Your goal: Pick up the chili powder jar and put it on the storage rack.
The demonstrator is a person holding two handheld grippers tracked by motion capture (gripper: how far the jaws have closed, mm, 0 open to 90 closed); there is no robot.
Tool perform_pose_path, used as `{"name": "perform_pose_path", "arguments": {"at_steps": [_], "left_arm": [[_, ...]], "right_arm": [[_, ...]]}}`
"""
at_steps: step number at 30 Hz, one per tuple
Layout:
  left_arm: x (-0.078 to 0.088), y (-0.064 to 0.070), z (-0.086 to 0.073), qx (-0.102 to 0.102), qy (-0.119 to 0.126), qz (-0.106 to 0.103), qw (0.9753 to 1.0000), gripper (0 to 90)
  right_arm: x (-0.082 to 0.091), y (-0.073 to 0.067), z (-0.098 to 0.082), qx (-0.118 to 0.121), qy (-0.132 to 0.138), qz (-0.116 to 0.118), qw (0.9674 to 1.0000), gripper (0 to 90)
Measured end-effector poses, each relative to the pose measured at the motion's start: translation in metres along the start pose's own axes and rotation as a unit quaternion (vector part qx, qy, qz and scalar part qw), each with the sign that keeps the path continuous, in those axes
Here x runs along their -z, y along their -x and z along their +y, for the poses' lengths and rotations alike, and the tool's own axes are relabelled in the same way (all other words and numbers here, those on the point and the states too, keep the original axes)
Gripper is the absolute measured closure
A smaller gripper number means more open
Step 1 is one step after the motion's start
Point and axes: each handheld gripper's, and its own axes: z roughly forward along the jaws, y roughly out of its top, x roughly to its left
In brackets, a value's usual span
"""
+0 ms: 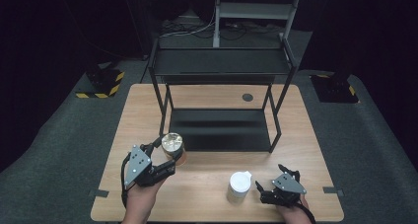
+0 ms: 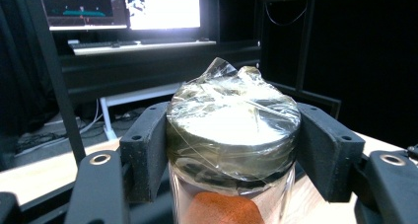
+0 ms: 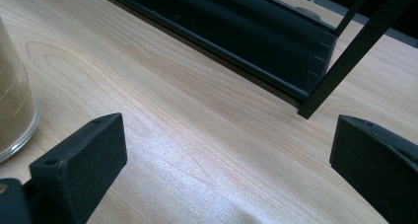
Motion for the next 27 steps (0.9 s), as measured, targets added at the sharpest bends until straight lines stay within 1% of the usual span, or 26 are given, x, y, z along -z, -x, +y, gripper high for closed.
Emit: {"name": "perform_pose_path", "arguments": {"at_steps": [3, 8, 12, 13, 17, 18, 27], "left_arm": [[-0.005, -0.001, 0.008, 0.002, 0.007, -0.003, 1.0000, 34.3], [-0.013, 0.000, 0.022, -0.007, 0.015, -0.001, 0.9999, 34.3], [-0.020, -0.001, 0.033, -0.009, 0.024, -0.002, 0.9997, 34.3], [-0.020, -0.001, 0.033, -0.009, 0.024, -0.002, 0.9997, 34.3], [-0.029, -0.006, 0.045, 0.003, 0.033, -0.005, 0.9994, 34.3], [-0.031, -0.006, 0.048, 0.003, 0.035, -0.005, 0.9994, 34.3], [-0.047, -0.009, 0.073, -0.008, 0.044, 0.002, 0.9990, 34.3]], "right_arm": [[0.000, 0.000, 0.000, -0.002, 0.001, 0.000, 1.0000, 0.0], [0.000, 0.001, 0.000, -0.003, 0.001, 0.000, 1.0000, 0.0], [0.000, 0.001, -0.001, -0.004, 0.002, 0.001, 1.0000, 0.0], [0.000, 0.001, -0.001, -0.004, 0.002, 0.001, 1.0000, 0.0], [0.000, 0.002, -0.001, -0.006, 0.002, 0.002, 1.0000, 0.0], [0.000, 0.002, -0.001, -0.007, 0.002, 0.002, 1.0000, 0.0], [0.001, 0.003, -0.001, -0.009, 0.003, 0.004, 0.9999, 0.0]]}}
